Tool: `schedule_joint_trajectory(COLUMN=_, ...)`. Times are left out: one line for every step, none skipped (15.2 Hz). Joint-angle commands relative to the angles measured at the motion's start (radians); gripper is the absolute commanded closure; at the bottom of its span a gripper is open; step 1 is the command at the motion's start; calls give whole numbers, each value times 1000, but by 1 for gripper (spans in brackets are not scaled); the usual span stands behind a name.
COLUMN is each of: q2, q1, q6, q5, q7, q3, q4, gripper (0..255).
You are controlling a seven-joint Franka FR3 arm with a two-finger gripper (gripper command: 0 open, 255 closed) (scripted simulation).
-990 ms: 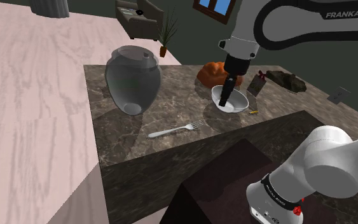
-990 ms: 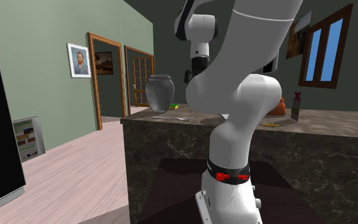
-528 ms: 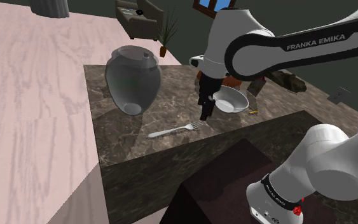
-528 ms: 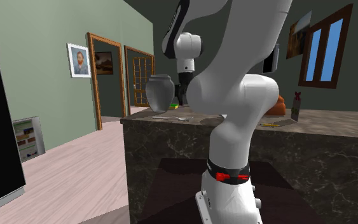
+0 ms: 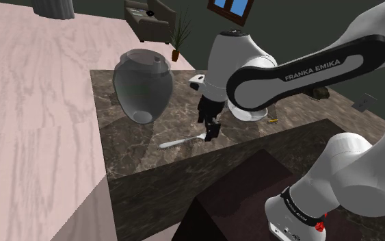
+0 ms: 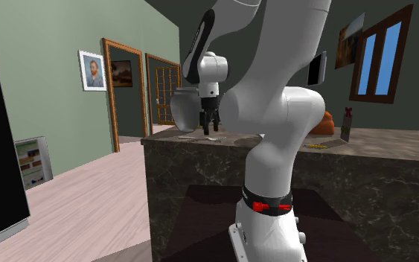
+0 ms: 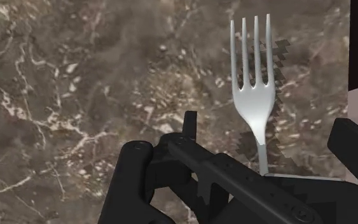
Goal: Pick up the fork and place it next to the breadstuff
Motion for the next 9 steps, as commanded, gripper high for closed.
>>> schedule_joint_trajectory(q2=18, q1=1, q6=31, q5=-2, q7=4, q3=3, q4=-13, gripper=0)
schedule_joint_trajectory(q2=27, q1=1, q6=47, q5=-4, q7=5, q3=3, q4=-19, gripper=0)
schedule_joint_trajectory(q2=42, q1=-1, q6=72, q5=-6, q7=7, q3=3, q4=-29, gripper=0)
schedule_joint_trajectory(q2=42, q1=-1, q6=72, q5=-6, q7=7, q3=3, q4=-29, gripper=0)
schedule_joint_trajectory(q2=42, q1=-1, q6=72, q5=-6, q7=7, q3=3, q4=-29, gripper=0)
schedule_joint_trajectory(q2=42, q1=-1, q6=72, q5=-6, q7=7, q3=3, q4=-29, gripper=0)
schedule_joint_trajectory(q2=42, q1=-1, q6=72, q5=-6, q7=7, q3=3, q4=-29, gripper=0)
schedule_joint_trajectory(q2=42, q1=-1, q6=72, q5=-6, q7=7, q3=3, q4=-29, gripper=0)
schedule_joint_trajectory(q2=42, q1=-1, q6=72, q5=-6, q7=7, q3=3, q4=-29, gripper=0)
